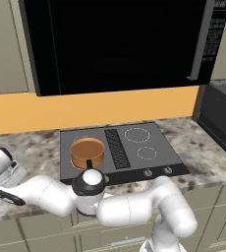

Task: Pick up the sugar cube(s) and place them in the saucepan with hot chocolate.

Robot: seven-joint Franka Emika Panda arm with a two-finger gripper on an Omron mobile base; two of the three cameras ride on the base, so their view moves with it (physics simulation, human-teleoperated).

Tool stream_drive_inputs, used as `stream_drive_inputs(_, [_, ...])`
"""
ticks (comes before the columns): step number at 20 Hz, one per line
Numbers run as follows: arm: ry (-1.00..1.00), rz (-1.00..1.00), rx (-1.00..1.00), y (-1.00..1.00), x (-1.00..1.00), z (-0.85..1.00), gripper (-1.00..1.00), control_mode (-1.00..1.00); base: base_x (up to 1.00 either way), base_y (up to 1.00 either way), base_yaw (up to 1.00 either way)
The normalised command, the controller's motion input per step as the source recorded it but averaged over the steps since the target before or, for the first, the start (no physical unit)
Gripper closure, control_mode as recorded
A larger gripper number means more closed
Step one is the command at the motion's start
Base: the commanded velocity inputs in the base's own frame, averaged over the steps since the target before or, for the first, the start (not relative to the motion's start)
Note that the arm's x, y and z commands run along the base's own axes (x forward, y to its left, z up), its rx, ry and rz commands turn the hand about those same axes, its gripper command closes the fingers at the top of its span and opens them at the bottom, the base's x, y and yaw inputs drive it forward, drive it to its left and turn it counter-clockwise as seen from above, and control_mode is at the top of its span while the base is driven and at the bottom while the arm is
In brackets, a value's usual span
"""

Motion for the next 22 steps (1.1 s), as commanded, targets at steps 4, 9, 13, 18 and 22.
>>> stream_drive_inputs(4, [0.00, -0.06, 0.00, 0.00, 0.00, 0.01, 1.00, -1.00, 0.00, 0.00, 0.00])
stream_drive_inputs(9, [-0.05, -0.09, -0.04, -0.14, -0.15, 0.32, 1.00, -1.00, 0.00, 0.00, 0.00])
stream_drive_inputs(13, [-0.08, -0.22, 0.00, -0.64, -0.19, 0.57, 1.00, -1.00, 0.00, 0.00, 0.00])
stream_drive_inputs(18, [-0.06, -0.29, 0.00, -0.89, -0.06, 0.48, 1.00, -1.00, 0.00, 0.00, 0.00])
stream_drive_inputs(22, [-0.16, -0.31, 0.00, -0.99, -0.05, 0.17, 1.00, -1.00, 0.00, 0.00, 0.00])
